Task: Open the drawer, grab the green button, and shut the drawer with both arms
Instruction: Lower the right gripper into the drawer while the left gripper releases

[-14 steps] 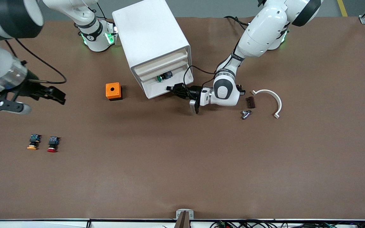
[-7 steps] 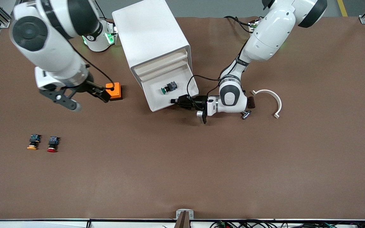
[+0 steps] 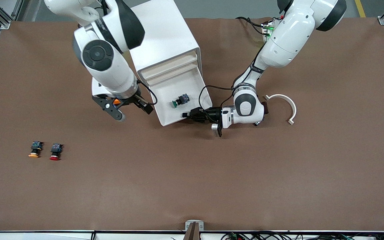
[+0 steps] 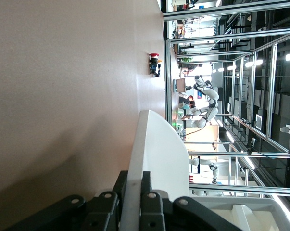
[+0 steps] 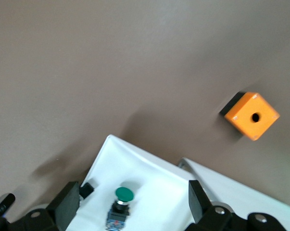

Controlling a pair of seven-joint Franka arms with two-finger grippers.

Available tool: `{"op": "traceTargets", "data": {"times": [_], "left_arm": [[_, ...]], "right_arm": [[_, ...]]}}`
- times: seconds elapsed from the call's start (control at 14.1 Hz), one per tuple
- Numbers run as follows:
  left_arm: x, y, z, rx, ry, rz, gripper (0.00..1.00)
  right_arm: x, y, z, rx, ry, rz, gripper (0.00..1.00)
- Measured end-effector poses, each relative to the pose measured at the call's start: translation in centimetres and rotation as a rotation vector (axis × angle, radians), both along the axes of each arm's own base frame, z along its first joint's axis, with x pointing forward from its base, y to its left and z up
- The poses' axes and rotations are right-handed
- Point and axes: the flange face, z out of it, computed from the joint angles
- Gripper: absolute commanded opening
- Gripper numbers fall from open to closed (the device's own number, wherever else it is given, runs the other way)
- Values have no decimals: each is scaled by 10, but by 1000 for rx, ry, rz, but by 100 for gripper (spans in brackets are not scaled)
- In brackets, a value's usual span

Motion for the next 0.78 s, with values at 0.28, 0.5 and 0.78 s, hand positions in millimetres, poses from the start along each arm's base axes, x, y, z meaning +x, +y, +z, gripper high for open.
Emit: {"op": "traceTargets", "data": {"times": [0.28, 0.5, 0.78], "left_arm": [[13, -1, 6, 33, 21, 49, 100], [18, -2, 10, 33, 49, 63, 100], [33, 9, 15, 80, 111, 55, 100]], "right_arm": [[-19, 51, -29, -4, -19, -73, 100], [-22, 62, -45, 20, -11, -105, 100], [-28, 64, -69, 54, 13, -132, 100]]}}
